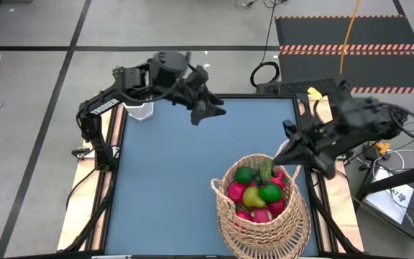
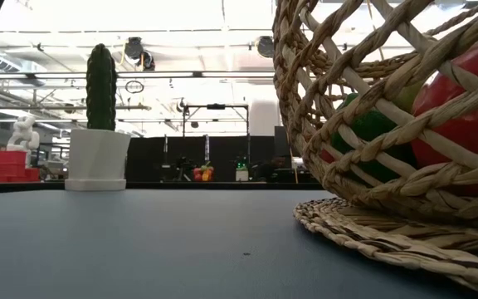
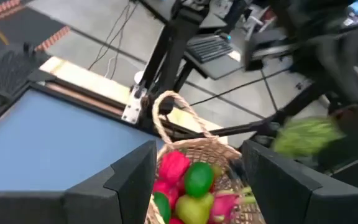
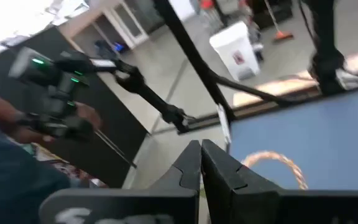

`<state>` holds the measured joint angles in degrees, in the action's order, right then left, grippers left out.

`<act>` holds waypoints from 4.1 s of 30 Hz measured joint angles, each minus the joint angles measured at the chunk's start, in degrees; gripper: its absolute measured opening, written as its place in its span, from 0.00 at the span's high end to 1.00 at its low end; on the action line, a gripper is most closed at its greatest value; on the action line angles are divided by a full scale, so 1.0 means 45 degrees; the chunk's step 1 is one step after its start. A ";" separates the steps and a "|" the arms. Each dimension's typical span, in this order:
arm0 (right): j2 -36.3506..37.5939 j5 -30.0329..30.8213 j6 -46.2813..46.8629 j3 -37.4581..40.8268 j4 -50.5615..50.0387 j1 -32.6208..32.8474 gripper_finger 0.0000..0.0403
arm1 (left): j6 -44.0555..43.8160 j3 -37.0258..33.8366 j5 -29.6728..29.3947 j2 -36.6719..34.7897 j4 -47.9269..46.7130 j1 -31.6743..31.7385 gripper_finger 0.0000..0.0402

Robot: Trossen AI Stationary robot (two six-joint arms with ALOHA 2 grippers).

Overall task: Build produce basket
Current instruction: Put the purple grapes into the brown basket, then return to Home Position

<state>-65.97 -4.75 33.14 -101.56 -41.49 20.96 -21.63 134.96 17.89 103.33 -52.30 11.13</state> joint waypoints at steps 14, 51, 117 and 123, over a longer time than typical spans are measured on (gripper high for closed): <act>-0.1416 0.1730 0.1068 0.0015 -0.2434 0.0840 1.00 | 0.1526 0.0004 0.0000 -0.0909 -0.1115 -0.0217 0.40; -0.2753 0.2756 0.3824 0.0844 -0.2978 0.2649 1.00 | 0.1985 0.0004 0.0000 -0.1118 -0.1765 -0.1344 0.40; 0.3868 0.4533 -0.6944 0.4017 -0.3253 0.2488 0.86 | 0.1842 0.0004 -0.5285 -0.1098 0.0681 -0.1575 0.42; 0.4639 0.5480 -0.8644 0.4017 -0.2427 0.2072 0.98 | 0.2727 -0.0724 -0.6100 -0.1085 0.2421 -0.2287 0.63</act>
<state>-45.09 19.91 -5.76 -83.48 -52.41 30.29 -9.36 131.70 -9.56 98.45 -41.41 0.84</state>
